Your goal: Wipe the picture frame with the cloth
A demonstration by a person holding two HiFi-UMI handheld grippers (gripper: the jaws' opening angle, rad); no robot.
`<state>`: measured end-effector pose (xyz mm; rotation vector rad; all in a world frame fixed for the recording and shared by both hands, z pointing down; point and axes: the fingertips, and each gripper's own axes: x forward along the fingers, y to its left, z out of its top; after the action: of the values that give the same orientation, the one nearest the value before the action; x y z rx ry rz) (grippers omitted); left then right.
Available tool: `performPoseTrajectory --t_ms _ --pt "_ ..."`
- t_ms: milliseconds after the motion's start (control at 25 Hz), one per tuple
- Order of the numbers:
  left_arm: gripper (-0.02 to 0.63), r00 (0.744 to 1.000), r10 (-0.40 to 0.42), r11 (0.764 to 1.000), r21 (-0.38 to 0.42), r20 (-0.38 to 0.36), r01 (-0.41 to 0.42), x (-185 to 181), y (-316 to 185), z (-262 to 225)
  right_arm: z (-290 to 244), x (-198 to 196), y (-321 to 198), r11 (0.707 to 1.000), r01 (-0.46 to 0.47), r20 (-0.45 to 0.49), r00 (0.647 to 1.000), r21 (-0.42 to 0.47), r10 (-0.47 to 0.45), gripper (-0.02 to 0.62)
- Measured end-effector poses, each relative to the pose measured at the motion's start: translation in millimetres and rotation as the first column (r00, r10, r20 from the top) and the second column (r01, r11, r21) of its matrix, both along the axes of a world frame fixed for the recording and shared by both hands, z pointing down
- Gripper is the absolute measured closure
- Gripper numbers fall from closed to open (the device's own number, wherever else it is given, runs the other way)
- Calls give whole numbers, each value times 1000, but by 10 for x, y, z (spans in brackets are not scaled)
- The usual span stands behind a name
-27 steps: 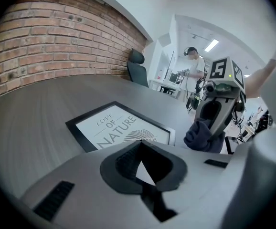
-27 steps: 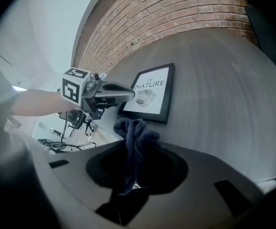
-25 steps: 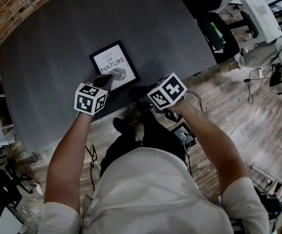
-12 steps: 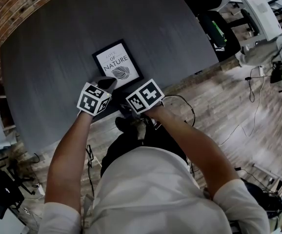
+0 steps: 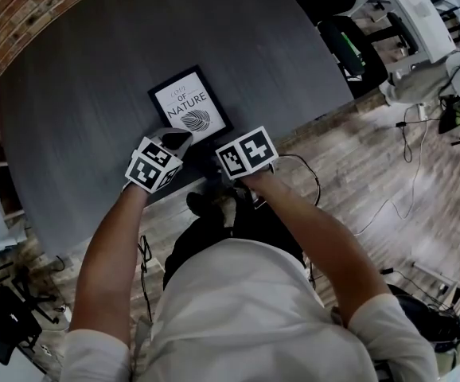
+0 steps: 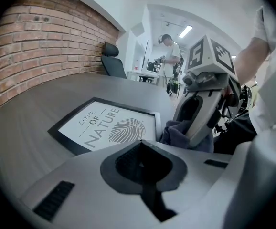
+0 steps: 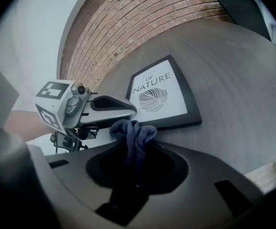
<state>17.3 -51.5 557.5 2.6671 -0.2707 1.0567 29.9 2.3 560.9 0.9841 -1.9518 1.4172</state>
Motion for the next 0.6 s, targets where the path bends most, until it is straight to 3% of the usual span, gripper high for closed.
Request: performPoseTrajectory --t_ms 200,600 --pt "600 999 49 999 -16 4 -49 12 57 1 -2 173 -25 999 -33 -19 999 4 33 482" --pt "600 998 59 998 -7 9 -59 28 65 6 -15 486 -76 996 -81 -71 994 30 83 482"
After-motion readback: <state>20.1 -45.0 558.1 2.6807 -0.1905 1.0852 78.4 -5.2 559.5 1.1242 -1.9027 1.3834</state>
